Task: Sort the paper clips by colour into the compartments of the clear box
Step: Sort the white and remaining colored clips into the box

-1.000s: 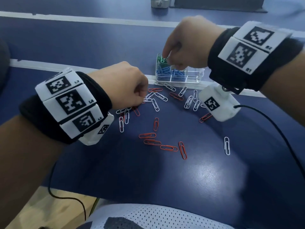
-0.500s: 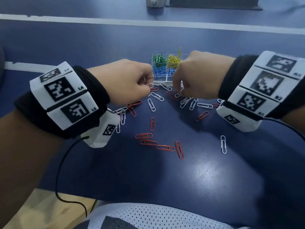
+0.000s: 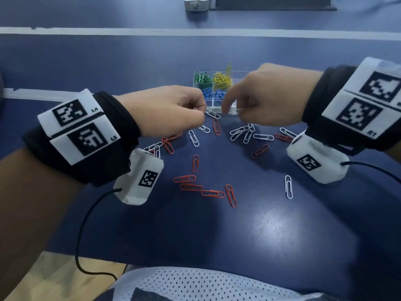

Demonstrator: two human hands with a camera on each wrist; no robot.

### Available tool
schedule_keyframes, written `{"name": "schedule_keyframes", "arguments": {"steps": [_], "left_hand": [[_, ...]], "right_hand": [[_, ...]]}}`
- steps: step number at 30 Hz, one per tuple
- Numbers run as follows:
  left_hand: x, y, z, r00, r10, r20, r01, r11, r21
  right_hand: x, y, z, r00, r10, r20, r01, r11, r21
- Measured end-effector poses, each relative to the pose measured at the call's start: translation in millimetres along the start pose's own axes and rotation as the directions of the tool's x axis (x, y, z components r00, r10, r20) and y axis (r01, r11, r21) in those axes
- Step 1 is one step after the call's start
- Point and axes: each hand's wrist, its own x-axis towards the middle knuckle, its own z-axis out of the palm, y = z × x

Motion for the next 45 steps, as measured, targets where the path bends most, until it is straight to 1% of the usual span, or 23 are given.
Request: {"name": "schedule_keyframes", "arguments": {"steps": [2, 5, 8, 11, 17, 21, 26, 28, 29, 30, 31, 33, 34, 35, 36, 38, 39, 40, 41, 42, 43, 44, 45], "left_hand": [[1, 0, 0, 0.999, 0.021, -0.027, -0.018, 0.993, 0.119], [0, 1, 2, 0.997, 0.060, -0.051, -0.041, 0.949, 0.311], [3, 1, 3, 0.995, 0.095, -0.036, -0.071, 0.903, 0.423], [5, 3, 3, 0.992, 0.123, -0.007, -0.104, 0.867, 0.487], [9, 4, 6, 0.988, 0.146, 0.051, -0.151, 0.833, 0.532], [8, 4, 6, 0.990, 0.131, 0.055, -0.140, 0.834, 0.534], [6, 4, 4, 0.995, 0.101, 0.018, -0.099, 0.885, 0.454], [5, 7, 3, 0.994, 0.112, -0.002, -0.101, 0.911, 0.399], [5, 8, 3, 0.994, 0.113, -0.006, -0.103, 0.924, 0.369], [5, 8, 3, 0.994, 0.110, 0.000, -0.104, 0.941, 0.322], [5, 9, 4, 0.995, 0.101, 0.011, -0.101, 0.965, 0.243], [5, 11, 5, 0.996, 0.067, 0.061, -0.070, 0.996, 0.053], [6, 13, 5, 0.995, 0.050, 0.089, -0.050, 0.999, -0.009], [7, 15, 5, 0.994, 0.037, 0.106, -0.033, 0.999, -0.044], [8, 16, 5, 0.993, 0.028, 0.112, -0.021, 0.998, -0.061], [12, 21, 4, 0.995, 0.028, 0.095, -0.025, 0.999, -0.033], [14, 23, 5, 0.996, 0.039, 0.075, -0.040, 0.999, 0.009], [16, 26, 6, 0.997, 0.051, 0.053, -0.054, 0.997, 0.054], [18, 28, 7, 0.997, 0.063, 0.033, -0.066, 0.993, 0.098], [19, 30, 9, 0.997, 0.079, 0.017, -0.080, 0.986, 0.143], [21, 33, 12, 0.995, 0.102, -0.001, -0.100, 0.975, 0.200], [24, 35, 15, 0.991, 0.132, -0.016, -0.123, 0.957, 0.264], [27, 37, 18, 0.986, 0.165, -0.024, -0.148, 0.933, 0.327]], "right_hand": [[-1, 0, 2, 1.000, -0.018, -0.009, 0.018, 1.000, -0.011], [-3, -2, 4, 0.998, -0.054, -0.015, 0.054, 0.998, -0.019], [-2, -7, 7, 0.996, -0.092, 0.003, 0.092, 0.992, -0.085], [-1, -9, 8, 0.995, -0.096, 0.032, 0.100, 0.985, -0.140], [-2, -8, 8, 0.996, -0.078, 0.034, 0.081, 0.991, -0.110], [-4, -9, 6, 0.999, -0.048, 0.024, 0.048, 0.999, -0.011], [-6, -8, 4, 1.000, 0.007, 0.016, -0.009, 0.993, 0.122], [-6, -5, 3, 0.997, 0.059, 0.058, -0.069, 0.977, 0.200], [-5, -1, 3, 0.992, 0.094, 0.090, -0.115, 0.954, 0.278], [-4, 2, 3, 0.984, 0.127, 0.125, -0.166, 0.907, 0.387], [-3, 6, 2, 0.975, 0.154, 0.158, -0.214, 0.833, 0.510], [-2, 14, -1, 0.959, 0.199, 0.203, -0.283, 0.615, 0.736], [-1, 19, -2, 0.951, 0.220, 0.218, -0.303, 0.510, 0.805], [-1, 24, -3, 0.941, 0.243, 0.235, -0.322, 0.429, 0.844], [0, 27, -4, 0.931, 0.261, 0.254, -0.340, 0.373, 0.863], [0, 32, -6, 0.915, 0.281, 0.291, -0.374, 0.316, 0.872], [0, 33, -5, 0.908, 0.297, 0.296, -0.387, 0.322, 0.864], [0, 33, -4, 0.903, 0.323, 0.282, -0.395, 0.370, 0.841], [0, 33, -1, 0.902, 0.352, 0.251, -0.400, 0.463, 0.791], [0, 33, 2, 0.905, 0.370, 0.212, -0.406, 0.593, 0.695], [-1, 32, 4, 0.911, 0.370, 0.181, -0.405, 0.727, 0.554], [-2, 29, 6, 0.917, 0.370, 0.151, -0.399, 0.824, 0.403], [-2, 27, 6, 0.921, 0.373, 0.115, -0.390, 0.880, 0.273]]}}
